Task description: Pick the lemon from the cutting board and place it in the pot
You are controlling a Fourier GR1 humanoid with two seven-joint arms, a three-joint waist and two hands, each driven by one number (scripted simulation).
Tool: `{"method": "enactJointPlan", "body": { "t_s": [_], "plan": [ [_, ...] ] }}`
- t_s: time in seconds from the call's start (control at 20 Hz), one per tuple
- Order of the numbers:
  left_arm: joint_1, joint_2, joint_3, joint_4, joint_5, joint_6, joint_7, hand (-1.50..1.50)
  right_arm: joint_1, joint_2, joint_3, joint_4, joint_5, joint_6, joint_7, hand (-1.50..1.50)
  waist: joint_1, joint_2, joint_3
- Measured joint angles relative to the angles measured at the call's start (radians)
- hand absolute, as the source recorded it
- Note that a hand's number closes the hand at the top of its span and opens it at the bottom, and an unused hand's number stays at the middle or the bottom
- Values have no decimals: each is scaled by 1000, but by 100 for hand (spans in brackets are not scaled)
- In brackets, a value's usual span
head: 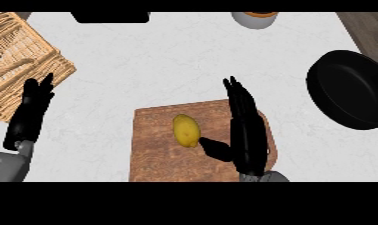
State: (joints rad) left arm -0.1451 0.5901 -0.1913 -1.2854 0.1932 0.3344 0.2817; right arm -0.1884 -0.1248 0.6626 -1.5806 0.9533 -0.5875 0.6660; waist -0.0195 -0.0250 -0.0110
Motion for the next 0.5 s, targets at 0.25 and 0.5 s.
{"method": "enactJointPlan", "body": {
  "t_s": [0.25,0.5],
  "plan": [
    [5,-8,-8,-14,-7,7,8,0,-50,75,69,-34,100,292,258,-150,4,2,1],
    [0,-19,-19,-32,-18,13,18,0,-110,102,133,-100,27,526,443,-150,25,11,5]
  ]
}}
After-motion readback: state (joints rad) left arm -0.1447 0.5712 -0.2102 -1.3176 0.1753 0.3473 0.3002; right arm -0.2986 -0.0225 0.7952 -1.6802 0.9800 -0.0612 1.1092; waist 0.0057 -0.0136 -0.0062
